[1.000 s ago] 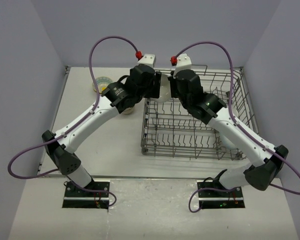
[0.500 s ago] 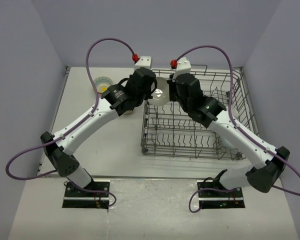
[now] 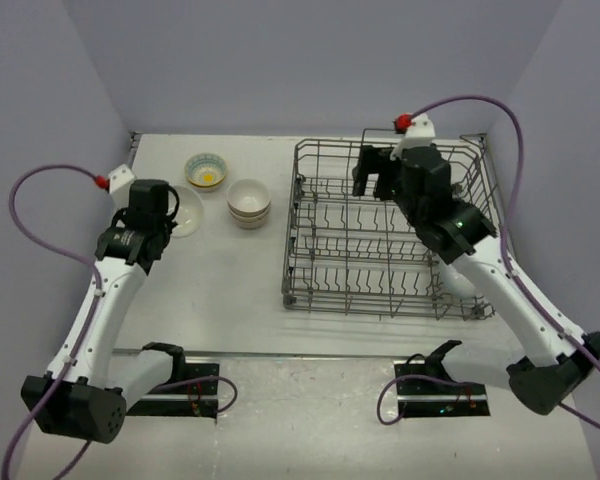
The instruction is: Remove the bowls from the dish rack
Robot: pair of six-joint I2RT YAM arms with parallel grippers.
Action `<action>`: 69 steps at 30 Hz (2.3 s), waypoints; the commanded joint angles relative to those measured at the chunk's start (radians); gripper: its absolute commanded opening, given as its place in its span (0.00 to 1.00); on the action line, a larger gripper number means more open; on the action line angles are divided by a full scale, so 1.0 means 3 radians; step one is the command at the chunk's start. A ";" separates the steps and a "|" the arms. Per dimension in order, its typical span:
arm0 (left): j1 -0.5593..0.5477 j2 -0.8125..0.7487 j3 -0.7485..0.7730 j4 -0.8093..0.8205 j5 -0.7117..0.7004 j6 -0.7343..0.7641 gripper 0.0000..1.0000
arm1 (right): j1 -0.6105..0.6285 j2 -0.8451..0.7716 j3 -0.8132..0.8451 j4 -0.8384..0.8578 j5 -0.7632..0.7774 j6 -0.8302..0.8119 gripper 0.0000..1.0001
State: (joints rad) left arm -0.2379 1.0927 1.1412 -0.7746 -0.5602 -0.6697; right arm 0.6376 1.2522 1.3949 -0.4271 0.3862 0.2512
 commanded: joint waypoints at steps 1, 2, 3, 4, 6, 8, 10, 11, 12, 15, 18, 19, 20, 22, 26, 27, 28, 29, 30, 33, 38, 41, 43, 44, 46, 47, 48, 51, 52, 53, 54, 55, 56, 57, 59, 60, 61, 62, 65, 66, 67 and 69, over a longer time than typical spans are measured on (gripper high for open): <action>0.0510 -0.0231 -0.0581 0.0245 0.0215 -0.0350 0.00 | -0.0264 -0.0547 -0.0200 -0.0223 -0.0311 0.0252 0.99; 0.0770 -0.0283 -0.0724 0.0407 0.0312 -0.0350 0.00 | -0.0264 -0.0675 -0.0358 -0.0218 -0.0286 0.0211 0.99; 0.0909 -0.0278 -0.0979 0.0490 0.0500 -0.0350 0.00 | -0.0269 -0.0808 -0.0430 -0.0228 -0.0209 0.0181 0.99; 0.0991 -0.0207 -0.1088 0.0678 0.0578 -0.0340 0.00 | -0.0269 -0.1068 -0.0553 -0.0263 -0.0153 0.0155 0.99; 0.1150 -0.0049 -0.1267 0.0797 0.0798 -0.0355 0.00 | -0.0269 -0.1431 -0.0645 -0.0360 -0.0015 0.0150 0.99; 0.1161 0.0126 -0.1375 0.1006 0.0855 -0.0370 0.00 | -0.0274 -0.1611 -0.0707 -0.0473 -0.0029 0.0124 0.99; 0.1166 0.0177 -0.1523 0.1216 0.0911 -0.0386 0.00 | -0.0274 -0.1801 -0.0728 -0.0662 -0.0060 0.0078 0.99; 0.1166 0.0182 -0.1564 0.1288 0.0921 -0.0386 0.00 | -0.0269 -0.1847 -0.0733 -0.0713 -0.0065 0.0068 0.99; 0.1166 0.0228 -0.1600 0.1390 0.0931 -0.0386 0.00 | -0.0269 -0.1888 -0.0773 -0.0775 -0.0040 0.0037 0.99; 0.1166 0.0391 -0.1636 0.1462 0.0983 -0.0391 0.00 | -0.0269 -0.2011 -0.0881 -0.0785 0.0052 0.0007 0.99; 0.1166 0.0438 -0.1677 0.1533 0.1019 -0.0422 0.00 | -0.0269 -0.1960 -0.0932 -0.0785 0.0119 -0.0034 0.99; 0.1161 0.0438 -0.1712 0.1559 0.1034 -0.0422 0.06 | -0.0269 -0.1879 -0.0937 -0.0796 0.0129 -0.0045 0.99; 0.1166 0.0438 -0.1723 0.1574 0.1049 -0.0411 0.11 | -0.0274 -0.1833 -0.0937 -0.0791 0.0119 -0.0050 0.99; 0.1166 0.0443 -0.1738 0.1585 0.1069 -0.0411 0.20 | -0.0290 -0.1741 -0.0937 -0.0791 0.0103 -0.0065 0.99; 0.1161 0.0336 -0.1672 0.1432 0.1105 -0.0340 0.90 | -0.0315 -0.1480 -0.0907 -0.0796 0.0296 -0.0162 0.99; 0.1166 0.0204 -0.1606 0.1290 0.1105 -0.0325 1.00 | -0.0331 -0.1338 -0.0871 -0.0806 0.0358 -0.0193 0.99; 0.1166 0.0117 -0.1570 0.1223 0.1116 -0.0309 1.00 | -0.0341 -0.1250 -0.0835 -0.0831 0.0425 -0.0203 0.99; 0.1161 0.0015 -0.1524 0.1141 0.1131 -0.0269 1.00 | -0.0386 -0.1163 -0.0815 -0.0852 0.0532 -0.0249 0.99; 0.1166 -0.0209 -0.1412 0.0968 0.1136 -0.0233 1.00 | -0.0422 -0.1005 -0.0779 -0.0847 0.0543 -0.0275 0.99; 0.1166 -0.0695 -0.1090 0.0630 0.1167 -0.0074 1.00 | -0.0647 -0.0648 -0.0672 -0.0852 0.0619 -0.0387 0.99; 0.1161 -0.1422 -0.0711 0.0557 0.1754 0.0482 1.00 | -0.0867 0.0038 -0.0452 -0.0893 0.0977 -0.0632 0.99; 0.1080 -0.1469 -0.0588 0.0491 0.1913 0.0799 1.00 | -0.0934 0.0351 -0.0395 -0.0898 0.1238 -0.0735 0.99; 0.0850 -0.1500 -0.0659 0.0506 0.1588 0.0806 1.00 | -0.0995 0.0509 -0.0390 -0.0898 0.1294 -0.0786 0.99; 0.0626 -0.1540 -0.0811 0.0577 0.1475 0.0821 1.00 | -0.1026 0.0565 -0.0385 -0.0903 0.1315 -0.0812 0.99; 0.0522 -0.1556 -0.0996 0.0654 0.1143 0.0831 1.00 | -0.1026 0.0642 -0.0400 -0.0918 0.1341 -0.0812 0.99; 0.0486 -0.1521 -0.1088 0.0680 0.1111 0.0801 1.00 | -0.1031 0.0698 -0.0431 -0.0893 0.1326 -0.0908 0.99; 0.0481 -0.1485 -0.1023 0.0634 0.1136 0.0831 1.00 | -0.1036 0.0724 -0.0446 -0.0883 0.1315 -0.0949 0.99; 0.0364 -0.1525 -0.1088 0.0761 0.1121 0.0841 1.00 | -0.1087 0.0786 -0.0513 -0.0877 0.1284 -0.1006 0.99; 0.0328 -0.1510 -0.1063 0.0726 0.1136 0.0862 1.00 | -0.1108 0.0791 -0.0533 -0.0882 0.1305 -0.1021 0.99; 0.0241 -0.1495 -0.1063 0.0711 0.1156 0.0857 1.00 | -0.1118 0.0796 -0.0579 -0.0862 0.1310 -0.1032 0.99; 0.0215 -0.1495 -0.1068 0.0721 0.1121 0.0847 1.00 | -0.1138 0.0806 -0.0605 -0.0827 0.1305 -0.1052 0.99; 0.0195 -0.1490 -0.1063 0.0716 0.1156 0.0852 1.00 | -0.1159 0.0827 -0.0620 -0.0796 0.1295 -0.1072 0.99; 0.0159 -0.1485 -0.1063 0.0721 0.1182 0.0867 1.00 | -0.1200 0.0847 -0.0635 -0.0775 0.1269 -0.1098 0.99; 0.0149 -0.1480 -0.1068 0.0726 0.1192 0.0872 1.00 | -0.1220 0.0918 -0.0631 -0.0775 0.1264 -0.1098 0.99; 0.0123 -0.1469 -0.1058 0.0726 0.1208 0.0872 1.00 | -0.1241 0.0975 -0.0631 -0.0775 0.1284 -0.1124 0.99; 0.0118 -0.1474 -0.1063 0.0731 0.1213 0.0877 1.00 | -0.1246 0.1005 -0.0631 -0.0775 0.1279 -0.1124 0.99; 0.0108 -0.1474 -0.1068 0.0731 0.1218 0.0877 1.00 | -0.1271 0.1021 -0.0636 -0.0765 0.1269 -0.1119 0.99; 0.0103 -0.1474 -0.1068 0.0736 0.1228 0.0877 1.00 | -0.1292 0.1031 -0.0646 -0.0745 0.1244 -0.1129 0.99; 0.0097 -0.1464 -0.1079 0.0751 0.1274 0.0893 1.00 | -0.1348 0.1087 -0.0676 -0.0693 0.1182 -0.1154 0.98; 0.0092 -0.1464 -0.1084 0.0751 0.1284 0.0893 1.00 | -0.1353 0.1108 -0.0682 -0.0693 0.1182 -0.1164 0.98; 0.0092 -0.1464 -0.1079 0.0751 0.1289 0.0898 1.00 | -0.1369 0.1128 -0.0692 -0.0688 0.1192 -0.1165 0.98; 0.0082 -0.1469 -0.1084 0.0757 0.1300 0.0903 1.00 | -0.1379 0.1139 -0.0728 -0.0647 0.1203 -0.1205 0.98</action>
State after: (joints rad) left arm -0.2050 0.6552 0.8143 -0.5915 -0.1848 -0.4255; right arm 0.2325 1.5867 1.1847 -0.6601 0.7403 -0.0853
